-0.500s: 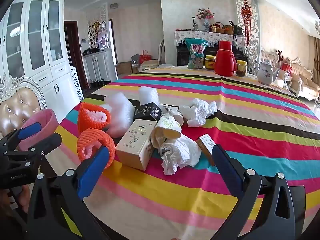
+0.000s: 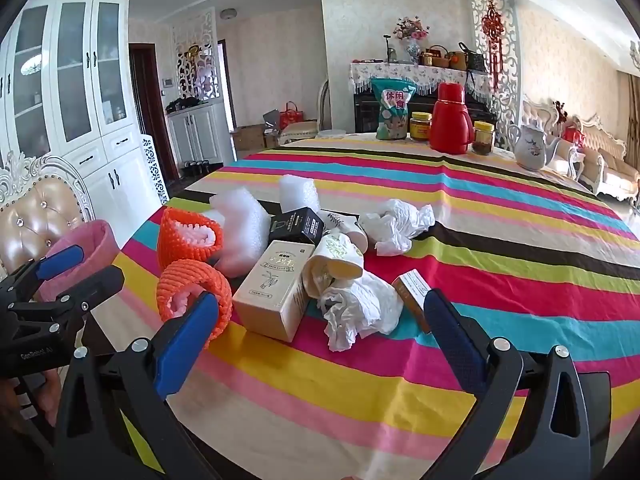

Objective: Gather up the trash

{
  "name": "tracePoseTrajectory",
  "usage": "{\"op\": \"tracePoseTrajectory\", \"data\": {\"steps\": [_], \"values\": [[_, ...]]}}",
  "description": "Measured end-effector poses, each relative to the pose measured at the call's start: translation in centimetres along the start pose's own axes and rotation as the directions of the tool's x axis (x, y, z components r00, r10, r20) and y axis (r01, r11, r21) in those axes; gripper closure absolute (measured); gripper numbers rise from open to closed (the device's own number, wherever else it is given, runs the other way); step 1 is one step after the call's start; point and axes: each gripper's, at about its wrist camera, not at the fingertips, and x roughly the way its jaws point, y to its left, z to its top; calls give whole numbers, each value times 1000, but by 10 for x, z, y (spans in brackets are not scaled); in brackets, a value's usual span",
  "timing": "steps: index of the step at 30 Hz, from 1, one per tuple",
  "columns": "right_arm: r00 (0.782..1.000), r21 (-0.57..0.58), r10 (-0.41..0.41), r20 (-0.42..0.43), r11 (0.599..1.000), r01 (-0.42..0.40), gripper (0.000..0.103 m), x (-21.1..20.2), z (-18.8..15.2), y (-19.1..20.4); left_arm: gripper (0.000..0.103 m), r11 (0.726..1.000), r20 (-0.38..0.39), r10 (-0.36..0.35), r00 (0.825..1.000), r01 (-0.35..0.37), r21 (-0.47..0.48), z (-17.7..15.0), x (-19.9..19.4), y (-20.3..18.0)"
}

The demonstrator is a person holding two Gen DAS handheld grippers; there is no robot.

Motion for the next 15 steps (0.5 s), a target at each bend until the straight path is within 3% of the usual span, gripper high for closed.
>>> {"op": "tracePoseTrajectory", "data": {"steps": [15], "values": [[1000, 7, 9, 2, 1000, -9, 7, -4, 2, 0, 5, 1000, 5, 1, 1000, -1, -6, -1, 1, 0]]}}
